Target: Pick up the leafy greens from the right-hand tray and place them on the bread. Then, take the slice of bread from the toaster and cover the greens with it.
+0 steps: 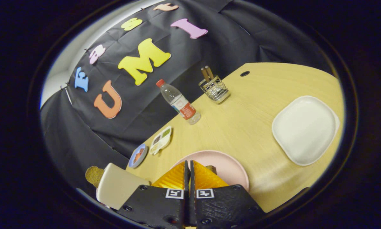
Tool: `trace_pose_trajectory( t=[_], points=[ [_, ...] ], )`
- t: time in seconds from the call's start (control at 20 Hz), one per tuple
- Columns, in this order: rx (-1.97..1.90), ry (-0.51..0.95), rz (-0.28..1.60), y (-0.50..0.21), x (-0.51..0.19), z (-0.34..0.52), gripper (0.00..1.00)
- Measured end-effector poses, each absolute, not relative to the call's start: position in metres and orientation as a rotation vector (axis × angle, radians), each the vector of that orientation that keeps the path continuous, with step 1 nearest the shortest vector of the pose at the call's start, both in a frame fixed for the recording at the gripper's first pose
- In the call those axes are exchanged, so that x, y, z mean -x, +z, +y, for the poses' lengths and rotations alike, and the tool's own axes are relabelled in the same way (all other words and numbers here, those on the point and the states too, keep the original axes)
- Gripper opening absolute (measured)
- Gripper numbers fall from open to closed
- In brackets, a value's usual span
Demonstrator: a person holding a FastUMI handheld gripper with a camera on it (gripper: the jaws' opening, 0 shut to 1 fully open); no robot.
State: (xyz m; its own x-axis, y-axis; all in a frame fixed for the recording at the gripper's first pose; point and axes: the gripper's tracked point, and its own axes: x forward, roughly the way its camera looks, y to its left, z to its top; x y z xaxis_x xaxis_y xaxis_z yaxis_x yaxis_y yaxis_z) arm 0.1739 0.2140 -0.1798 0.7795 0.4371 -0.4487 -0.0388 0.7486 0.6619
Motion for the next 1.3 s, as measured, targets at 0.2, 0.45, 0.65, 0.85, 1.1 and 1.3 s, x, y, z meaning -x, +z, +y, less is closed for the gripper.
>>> trace_pose_trajectory(
  t=[0.2, 0.45, 0.65, 0.85, 1.1, 1.3],
  points=[
    [-0.577, 0.252, 0.598, -0.182, -0.175, 0.206, 0.17],
    [-0.455, 0.196, 0.493, -0.160, -0.172, 0.187, 0.80],
    [-0.335, 0.124, 0.369, -0.120, -0.159, 0.175, 0.96],
    [-0.242, 0.131, 0.240, -0.067, -0.135, 0.199, 0.96],
    [-0.206, 0.246, 0.133, -0.005, -0.093, 0.270, 0.96],
    [-0.203, 0.314, 0.125, 0.016, -0.071, 0.331, 0.96]
  ],
)
